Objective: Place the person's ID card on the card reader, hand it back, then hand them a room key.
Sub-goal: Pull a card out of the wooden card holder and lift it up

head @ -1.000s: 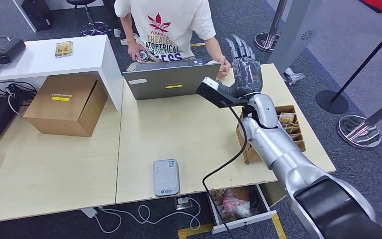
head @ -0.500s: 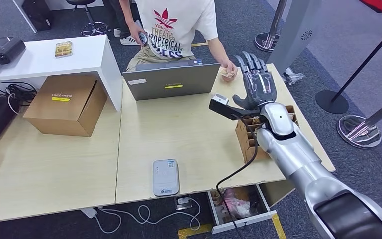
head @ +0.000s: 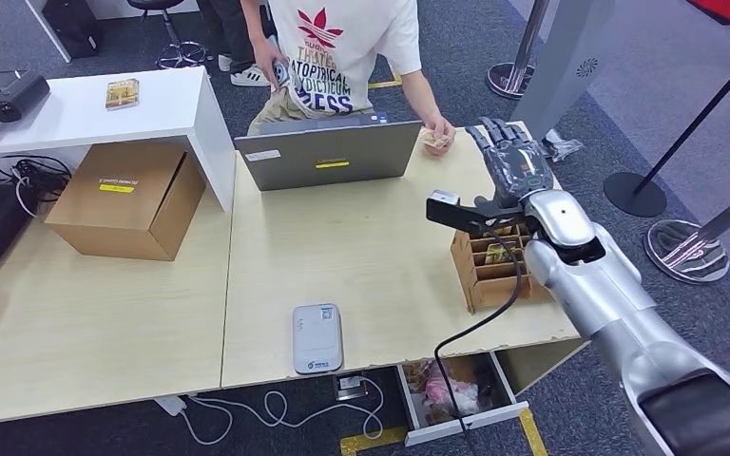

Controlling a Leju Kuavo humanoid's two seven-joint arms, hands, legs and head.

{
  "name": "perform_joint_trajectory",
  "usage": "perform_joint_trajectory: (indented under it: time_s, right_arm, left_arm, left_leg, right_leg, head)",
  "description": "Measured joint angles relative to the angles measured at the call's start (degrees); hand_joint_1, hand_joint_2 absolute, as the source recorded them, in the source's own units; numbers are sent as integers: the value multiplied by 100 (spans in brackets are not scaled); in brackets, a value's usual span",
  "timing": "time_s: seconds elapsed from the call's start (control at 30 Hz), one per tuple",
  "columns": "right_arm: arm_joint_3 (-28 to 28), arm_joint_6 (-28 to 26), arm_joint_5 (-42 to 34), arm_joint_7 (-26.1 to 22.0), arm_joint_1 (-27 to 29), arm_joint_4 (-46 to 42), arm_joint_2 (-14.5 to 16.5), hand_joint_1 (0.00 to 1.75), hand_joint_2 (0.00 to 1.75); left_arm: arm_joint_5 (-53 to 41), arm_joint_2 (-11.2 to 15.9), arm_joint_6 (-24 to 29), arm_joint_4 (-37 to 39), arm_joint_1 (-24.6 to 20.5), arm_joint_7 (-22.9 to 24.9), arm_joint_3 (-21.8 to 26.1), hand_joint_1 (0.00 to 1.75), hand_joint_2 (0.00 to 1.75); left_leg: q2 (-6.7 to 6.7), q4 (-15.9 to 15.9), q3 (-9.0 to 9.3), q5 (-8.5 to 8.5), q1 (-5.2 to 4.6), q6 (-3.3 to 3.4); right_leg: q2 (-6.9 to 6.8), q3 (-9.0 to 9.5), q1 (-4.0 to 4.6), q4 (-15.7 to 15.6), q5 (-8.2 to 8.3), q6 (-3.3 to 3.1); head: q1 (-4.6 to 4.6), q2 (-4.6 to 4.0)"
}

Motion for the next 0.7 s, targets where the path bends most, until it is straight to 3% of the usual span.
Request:
perform_joint_trajectory:
  time_s: [0.13,0.23,0.4,0.57,0.7]
  right_arm:
    - [-2,76,-11,16,2,-43,-90,3,175]
    - [-4,95,-14,17,2,-58,-132,14,175]
    - [-13,135,-21,17,2,-68,-192,51,175]
    - [-29,187,-40,1,3,-68,-249,118,175]
    - [-45,208,-56,-19,21,-68,-295,128,175]
  left_arm:
    - [-5,0,1,0,0,1,0,0,0]
    - [-10,0,3,0,0,2,0,0,0]
    - [-12,0,4,0,0,2,0,0,0]
    - [-21,-1,4,0,-1,-1,0,0,0]
    - [-31,-4,2,0,-2,-4,0,0,0]
  left_leg:
    - [1,0,1,0,0,0]
    - [0,0,1,0,0,0]
    - [1,0,1,0,1,0]
    - [0,0,1,0,1,0]
    - [0,0,1,0,0,0]
  right_leg:
    - [0,0,0,0,0,0]
    - [0,0,1,0,0,0]
    - [1,0,1,0,0,0]
    - [1,0,0,0,0,0]
    - [1,0,0,0,0,0]
  head:
    - [-1,0]
    - [0,0]
    - [-1,0]
    - [0,0]
    - [0,0]
